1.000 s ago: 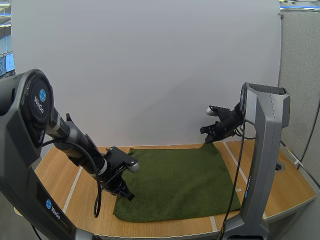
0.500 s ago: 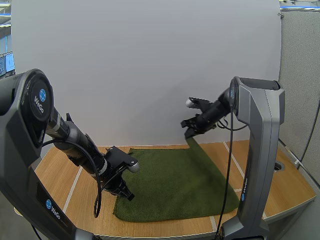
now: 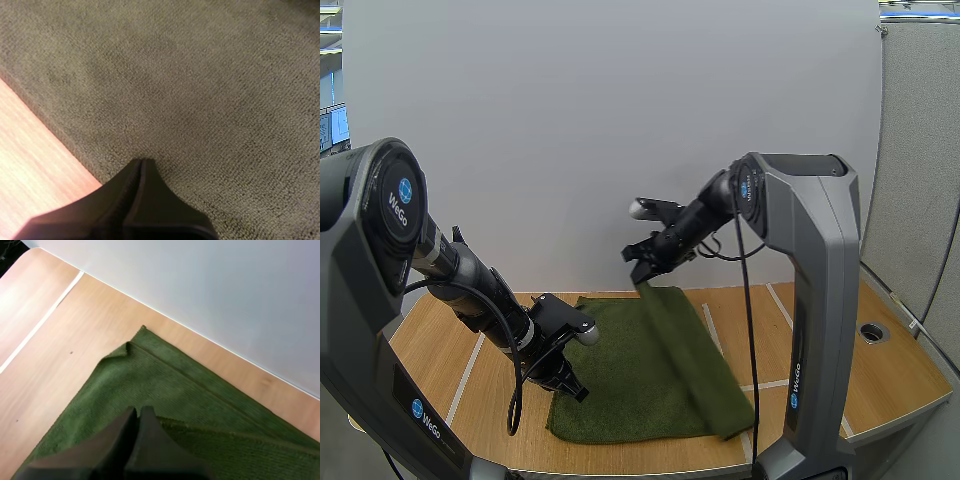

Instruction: Fold the towel

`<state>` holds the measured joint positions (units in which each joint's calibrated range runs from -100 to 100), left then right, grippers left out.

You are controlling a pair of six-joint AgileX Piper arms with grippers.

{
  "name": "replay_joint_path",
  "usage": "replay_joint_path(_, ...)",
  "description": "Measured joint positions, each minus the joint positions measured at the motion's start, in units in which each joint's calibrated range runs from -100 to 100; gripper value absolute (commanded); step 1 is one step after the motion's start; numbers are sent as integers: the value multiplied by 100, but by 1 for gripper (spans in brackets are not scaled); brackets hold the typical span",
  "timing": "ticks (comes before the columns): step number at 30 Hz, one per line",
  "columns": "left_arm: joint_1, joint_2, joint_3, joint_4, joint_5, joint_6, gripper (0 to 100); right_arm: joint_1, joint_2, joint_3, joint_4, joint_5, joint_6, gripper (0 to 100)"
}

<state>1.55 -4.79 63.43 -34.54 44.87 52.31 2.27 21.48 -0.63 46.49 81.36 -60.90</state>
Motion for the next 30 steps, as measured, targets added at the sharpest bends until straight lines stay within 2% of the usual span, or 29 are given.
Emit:
replay_joint_path(17, 0, 0, 0, 34, -121, 0, 0, 323, 0, 0, 448, -987, -24, 0)
replay_joint_path(30, 0, 0, 0, 56, -121, 0, 0, 802, 0, 0, 489, -2019, -46, 0)
